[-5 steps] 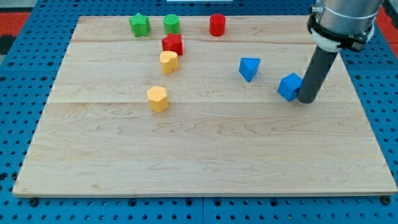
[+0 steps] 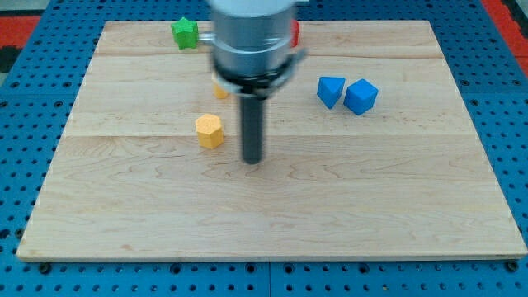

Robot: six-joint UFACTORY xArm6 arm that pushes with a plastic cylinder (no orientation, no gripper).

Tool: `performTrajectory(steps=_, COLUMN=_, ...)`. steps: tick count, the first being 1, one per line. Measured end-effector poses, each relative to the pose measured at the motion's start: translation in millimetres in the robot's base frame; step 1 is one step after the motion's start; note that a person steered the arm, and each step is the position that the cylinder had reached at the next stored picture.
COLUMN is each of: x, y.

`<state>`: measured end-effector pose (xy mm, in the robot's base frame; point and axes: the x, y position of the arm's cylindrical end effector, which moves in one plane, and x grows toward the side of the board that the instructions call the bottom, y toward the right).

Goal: Push the yellow hexagon towards the yellow heart

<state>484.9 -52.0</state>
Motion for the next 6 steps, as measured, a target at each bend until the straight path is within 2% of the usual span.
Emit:
performTrajectory(steps=1, x=-28, y=-13)
performTrajectory(steps=2, x=-72, y=-3)
performTrajectory(steps=3, x=-86, y=-1)
performTrajectory(steps=4, x=-32, y=5)
performTrajectory(steps=5, x=-48, y=-35)
performTrajectory(steps=6, x=-83, y=-35)
